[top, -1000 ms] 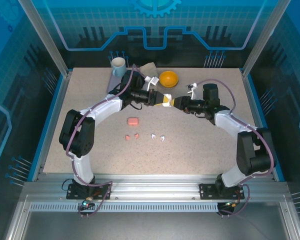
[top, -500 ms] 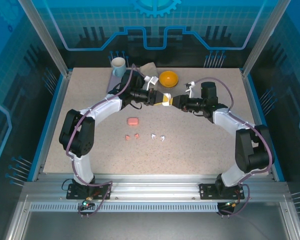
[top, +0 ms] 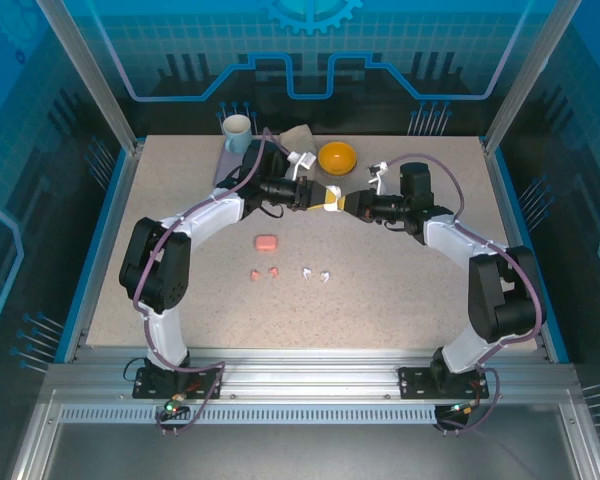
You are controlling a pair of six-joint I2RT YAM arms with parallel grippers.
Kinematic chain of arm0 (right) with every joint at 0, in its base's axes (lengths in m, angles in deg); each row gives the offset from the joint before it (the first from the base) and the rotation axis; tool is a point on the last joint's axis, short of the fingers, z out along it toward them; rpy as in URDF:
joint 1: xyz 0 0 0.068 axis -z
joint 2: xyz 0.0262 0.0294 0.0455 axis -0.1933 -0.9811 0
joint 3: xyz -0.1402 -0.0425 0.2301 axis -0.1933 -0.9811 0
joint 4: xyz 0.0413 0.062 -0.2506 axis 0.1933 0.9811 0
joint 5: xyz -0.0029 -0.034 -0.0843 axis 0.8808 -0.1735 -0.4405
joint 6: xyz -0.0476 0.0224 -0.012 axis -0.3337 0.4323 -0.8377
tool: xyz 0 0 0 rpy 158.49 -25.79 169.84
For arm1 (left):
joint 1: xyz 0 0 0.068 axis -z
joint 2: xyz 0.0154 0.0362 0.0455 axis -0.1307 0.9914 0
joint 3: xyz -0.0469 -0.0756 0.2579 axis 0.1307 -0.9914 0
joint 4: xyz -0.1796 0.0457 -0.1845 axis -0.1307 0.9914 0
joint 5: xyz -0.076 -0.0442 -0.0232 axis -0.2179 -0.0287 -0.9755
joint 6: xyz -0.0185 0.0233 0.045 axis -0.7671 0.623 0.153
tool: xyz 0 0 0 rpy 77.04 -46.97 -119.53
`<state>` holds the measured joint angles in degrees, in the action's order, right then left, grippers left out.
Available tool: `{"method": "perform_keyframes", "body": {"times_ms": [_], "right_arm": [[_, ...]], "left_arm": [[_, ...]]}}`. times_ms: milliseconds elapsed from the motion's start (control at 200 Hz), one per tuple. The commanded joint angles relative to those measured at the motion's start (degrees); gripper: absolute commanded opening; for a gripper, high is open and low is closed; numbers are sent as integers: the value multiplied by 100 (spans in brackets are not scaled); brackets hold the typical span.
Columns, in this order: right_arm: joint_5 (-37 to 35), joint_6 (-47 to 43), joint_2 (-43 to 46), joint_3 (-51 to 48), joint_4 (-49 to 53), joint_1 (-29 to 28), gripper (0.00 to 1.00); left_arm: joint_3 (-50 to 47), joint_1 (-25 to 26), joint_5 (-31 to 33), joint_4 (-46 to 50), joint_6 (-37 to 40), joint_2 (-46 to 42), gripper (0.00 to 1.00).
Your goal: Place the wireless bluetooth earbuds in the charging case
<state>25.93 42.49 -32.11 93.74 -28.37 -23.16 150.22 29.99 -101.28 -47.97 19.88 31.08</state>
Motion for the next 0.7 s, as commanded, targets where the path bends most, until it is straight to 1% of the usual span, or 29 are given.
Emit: {"method": "perform_keyframes", "body": {"times_ms": [0,70,170,255,340,405,550,695], "right_arm": [[133,-7,-83,243,-110,-100,10],[120,-47,-92,279,-21,-107,8],[103,-108,-80,324,92,-105,1],[68,-176,-65,359,230,-107,0],[5,-286,-30,422,427,-96,0],[-68,-414,-9,507,641,-97,0],[-334,-884,-13,806,1409,-95,0],[-553,-1383,-80,1133,2068,-92,0]], "left_arm": [[-4,28,-253,-69,-23,50,0],[-16,21,-227,-51,-6,50,0],[-17,19,-204,-61,-5,50,6],[-20,15,-165,-58,-5,41,15],[-26,18,-114,-59,-5,31,28],[-25,11,-78,-54,4,7,34],[-26,-50,51,-23,4,-42,56],[-4,-209,95,162,99,-149,69]]}}
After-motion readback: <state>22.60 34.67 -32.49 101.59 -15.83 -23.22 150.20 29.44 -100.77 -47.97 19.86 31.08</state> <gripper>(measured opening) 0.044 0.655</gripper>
